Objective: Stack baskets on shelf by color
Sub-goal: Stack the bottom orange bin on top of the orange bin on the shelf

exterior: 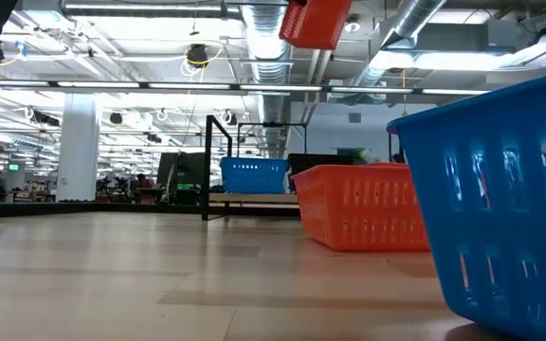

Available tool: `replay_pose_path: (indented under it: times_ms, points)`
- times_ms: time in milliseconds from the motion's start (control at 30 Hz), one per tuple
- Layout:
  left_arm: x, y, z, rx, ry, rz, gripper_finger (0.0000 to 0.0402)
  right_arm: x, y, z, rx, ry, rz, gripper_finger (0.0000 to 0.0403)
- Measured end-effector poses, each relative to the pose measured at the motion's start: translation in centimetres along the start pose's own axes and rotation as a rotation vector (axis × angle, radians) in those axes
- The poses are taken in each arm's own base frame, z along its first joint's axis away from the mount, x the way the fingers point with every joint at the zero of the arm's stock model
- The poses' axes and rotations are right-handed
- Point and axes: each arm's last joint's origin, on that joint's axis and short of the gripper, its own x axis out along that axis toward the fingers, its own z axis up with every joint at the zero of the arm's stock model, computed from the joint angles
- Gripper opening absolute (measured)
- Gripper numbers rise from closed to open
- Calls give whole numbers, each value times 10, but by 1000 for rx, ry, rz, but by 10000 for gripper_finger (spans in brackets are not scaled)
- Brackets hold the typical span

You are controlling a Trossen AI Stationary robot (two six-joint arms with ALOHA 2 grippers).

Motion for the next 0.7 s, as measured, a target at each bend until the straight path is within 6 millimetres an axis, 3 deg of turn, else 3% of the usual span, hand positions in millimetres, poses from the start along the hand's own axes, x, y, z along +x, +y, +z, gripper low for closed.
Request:
replay_pose_path:
  times_ms: [267,500,700]
  points:
    - [2,4,3,18,-20,-5,0,21,17,2,-5,-58,14,226]
    - [5,8,3,-7,-22,-54,0,18,9,9,-8,-101,-4,222]
    - [4,5,2,-10,-15,-97,0,33,0,-1,-67,-31,-45,221]
